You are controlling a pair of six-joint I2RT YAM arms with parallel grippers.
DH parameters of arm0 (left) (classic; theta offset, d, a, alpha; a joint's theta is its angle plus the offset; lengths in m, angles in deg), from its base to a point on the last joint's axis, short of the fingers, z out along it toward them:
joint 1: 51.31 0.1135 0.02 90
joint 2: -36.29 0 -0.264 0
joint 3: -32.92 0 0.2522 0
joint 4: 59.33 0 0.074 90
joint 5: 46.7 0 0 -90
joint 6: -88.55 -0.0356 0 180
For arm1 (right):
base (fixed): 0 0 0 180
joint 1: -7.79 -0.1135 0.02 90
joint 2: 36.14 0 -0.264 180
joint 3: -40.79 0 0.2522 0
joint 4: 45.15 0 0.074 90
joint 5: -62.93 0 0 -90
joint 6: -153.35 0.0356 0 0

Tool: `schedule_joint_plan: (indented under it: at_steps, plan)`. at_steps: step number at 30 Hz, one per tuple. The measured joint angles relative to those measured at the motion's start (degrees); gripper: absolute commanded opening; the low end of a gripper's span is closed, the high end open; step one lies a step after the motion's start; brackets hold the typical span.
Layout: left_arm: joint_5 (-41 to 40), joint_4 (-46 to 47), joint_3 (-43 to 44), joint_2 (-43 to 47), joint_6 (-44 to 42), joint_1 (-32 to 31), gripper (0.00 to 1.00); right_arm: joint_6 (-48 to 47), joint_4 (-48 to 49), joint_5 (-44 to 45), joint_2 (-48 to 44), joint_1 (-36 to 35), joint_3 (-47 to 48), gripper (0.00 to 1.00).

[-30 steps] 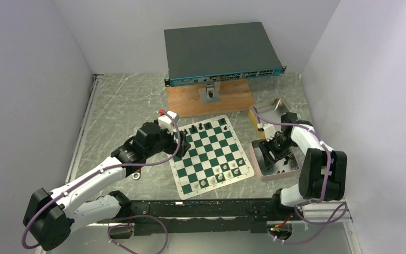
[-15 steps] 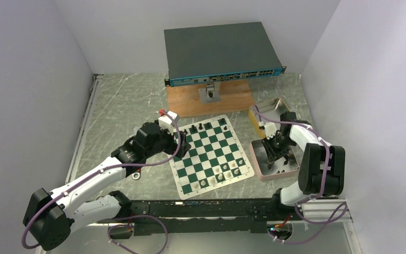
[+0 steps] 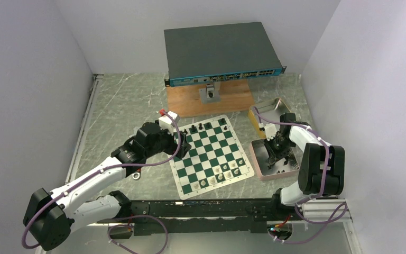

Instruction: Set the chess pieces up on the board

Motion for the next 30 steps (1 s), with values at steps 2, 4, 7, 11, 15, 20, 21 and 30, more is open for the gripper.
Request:
schedule_joint_plan:
  at_steps: [2, 4, 7, 11, 15, 20, 21, 30]
  plan:
    - [0.3, 0.0, 0.0, 0.0, 0.0, 0.0, 1.00, -0.1, 0.1, 0.0, -0.3, 0.0, -0.1, 0.11]
    - [1.0, 0.2, 0.0, 0.0, -0.2, 0.0, 1.00, -0.4, 0.3, -0.2, -1.0, 0.0, -0.3, 0.10]
    - [2.8, 1.3, -0.4, 0.0, -0.4, 0.0, 0.99, -1.1, 0.3, -0.9, -3.3, 0.0, -0.3, 0.10]
    - [5.9, 3.1, -1.2, 0.0, -0.3, 0.0, 0.99, -3.1, 0.0, -3.3, -8.4, 0.0, -0.2, 0.09]
    - [9.6, 5.8, -1.7, 0.2, 0.4, 0.0, 1.00, -6.1, -1.6, -8.1, -14.0, 0.0, 0.5, 0.09]
    - [16.2, 13.1, -3.1, 0.3, 5.4, 0.0, 0.99, -9.7, -4.0, -17.4, -21.2, 0.0, 1.7, 0.09]
    - [17.8, 15.6, -3.6, -0.1, 7.2, 0.0, 0.98, -10.1, -4.2, -19.0, -22.2, 0.0, 1.7, 0.09]
    - [24.8, 38.4, -4.5, -14.0, 26.4, -1.8, 0.92, -10.6, -4.3, -34.3, -26.6, -0.2, 1.7, 0.09]
